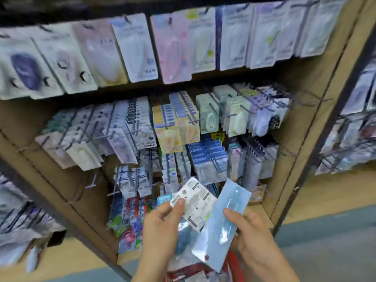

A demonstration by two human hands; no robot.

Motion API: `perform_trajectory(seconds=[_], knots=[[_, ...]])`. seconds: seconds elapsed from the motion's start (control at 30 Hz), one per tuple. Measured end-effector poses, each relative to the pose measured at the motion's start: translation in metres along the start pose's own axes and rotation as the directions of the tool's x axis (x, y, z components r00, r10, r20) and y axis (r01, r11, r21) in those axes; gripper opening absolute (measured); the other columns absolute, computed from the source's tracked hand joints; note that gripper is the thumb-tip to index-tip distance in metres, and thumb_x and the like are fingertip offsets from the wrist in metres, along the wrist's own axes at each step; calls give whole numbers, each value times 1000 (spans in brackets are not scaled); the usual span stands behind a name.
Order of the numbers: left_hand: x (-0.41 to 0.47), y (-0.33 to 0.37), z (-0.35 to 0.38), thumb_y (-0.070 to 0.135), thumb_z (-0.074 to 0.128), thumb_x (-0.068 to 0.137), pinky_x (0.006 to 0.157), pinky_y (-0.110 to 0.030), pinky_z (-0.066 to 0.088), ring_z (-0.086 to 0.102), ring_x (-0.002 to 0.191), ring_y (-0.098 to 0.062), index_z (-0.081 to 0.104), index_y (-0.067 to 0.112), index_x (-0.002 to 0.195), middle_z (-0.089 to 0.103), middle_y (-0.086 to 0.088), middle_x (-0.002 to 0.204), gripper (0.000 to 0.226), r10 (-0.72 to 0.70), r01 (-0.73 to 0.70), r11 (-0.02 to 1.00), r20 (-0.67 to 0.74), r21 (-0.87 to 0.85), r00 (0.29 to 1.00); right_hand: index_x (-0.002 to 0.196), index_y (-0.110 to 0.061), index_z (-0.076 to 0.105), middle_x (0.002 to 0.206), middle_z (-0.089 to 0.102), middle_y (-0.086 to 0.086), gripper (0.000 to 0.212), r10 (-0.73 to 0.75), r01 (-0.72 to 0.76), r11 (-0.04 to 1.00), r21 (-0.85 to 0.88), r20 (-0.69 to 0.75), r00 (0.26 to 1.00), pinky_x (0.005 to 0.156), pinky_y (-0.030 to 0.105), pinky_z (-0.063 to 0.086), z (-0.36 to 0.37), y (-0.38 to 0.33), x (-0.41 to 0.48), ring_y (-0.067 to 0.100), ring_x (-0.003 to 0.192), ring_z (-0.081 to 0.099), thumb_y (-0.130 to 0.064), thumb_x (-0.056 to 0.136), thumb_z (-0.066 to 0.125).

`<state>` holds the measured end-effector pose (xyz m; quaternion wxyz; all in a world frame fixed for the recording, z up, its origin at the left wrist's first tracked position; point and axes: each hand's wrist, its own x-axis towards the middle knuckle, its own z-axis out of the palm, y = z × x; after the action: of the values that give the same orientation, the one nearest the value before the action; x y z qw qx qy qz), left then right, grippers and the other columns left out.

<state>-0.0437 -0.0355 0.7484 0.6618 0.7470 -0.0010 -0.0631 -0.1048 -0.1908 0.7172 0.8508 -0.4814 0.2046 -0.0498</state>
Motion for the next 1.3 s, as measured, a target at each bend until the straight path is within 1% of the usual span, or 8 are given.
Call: perform_trajectory(seconds=[0.23,0.4,0.57,0.7,0.8,0.9,1.13,1.3], knots=[[-9,81,-21,51,64,84,56,-31,34,46,52,-7,58,10,55,56,-5,51,50,327,-320,941,-42,114,944,121,-5,59,88,76,9,38,-142,137,978,-159,-18,990,59,36,59,1,-83,-35,23,73,73,-6,84,66],[-11,127,-40,46,62,82,56,-27,30,44,53,-4,61,17,55,58,-2,53,40,423,-417,894,-1,160,906,131,-67,35,117,70,-3,69,-423,379,812,-445,1,906,75,48,57,12,-133,-49,32,90,69,-23,87,67],[-8,157,-51,26,66,89,56,-11,41,59,59,5,70,20,66,69,17,65,24,457,-457,877,39,149,889,112,-32,71,121,65,-16,27,-524,490,807,-328,-15,852,68,14,47,36,-163,-54,-6,96,63,-24,101,47],[-1,166,-58,32,68,87,75,-22,50,68,82,-5,74,18,77,75,12,83,18,481,-486,855,73,181,874,123,-11,61,99,74,21,34,-268,267,964,8,45,963,58,34,57,70,-158,-46,31,86,74,-26,104,39],[3,174,-64,30,68,86,67,-10,45,66,79,1,73,21,76,74,15,81,14,529,-532,831,61,163,846,119,-12,59,92,77,11,33,-230,251,947,-203,120,966,57,31,58,98,-153,-37,22,79,75,0,89,62],[11,182,-74,35,65,85,66,-11,45,65,78,1,73,25,80,73,18,80,14,577,-579,799,64,165,814,131,-15,54,85,78,-4,64,-323,309,791,-528,69,944,77,29,56,119,-145,-27,7,79,71,-5,75,82],[39,197,-106,27,68,87,61,-15,45,65,70,3,73,25,81,73,17,79,9,569,-574,809,77,123,819,68,-61,55,67,64,-3,21,-587,279,217,-935,103,803,61,27,45,164,-169,-35,4,71,56,-79,65,46],[54,207,-126,49,63,74,60,-22,41,57,57,3,73,32,81,72,15,74,21,571,-577,815,93,61,816,69,-50,59,82,54,-7,22,-704,490,233,-840,201,681,65,15,43,186,-169,-28,-2,84,54,-71,73,66]])
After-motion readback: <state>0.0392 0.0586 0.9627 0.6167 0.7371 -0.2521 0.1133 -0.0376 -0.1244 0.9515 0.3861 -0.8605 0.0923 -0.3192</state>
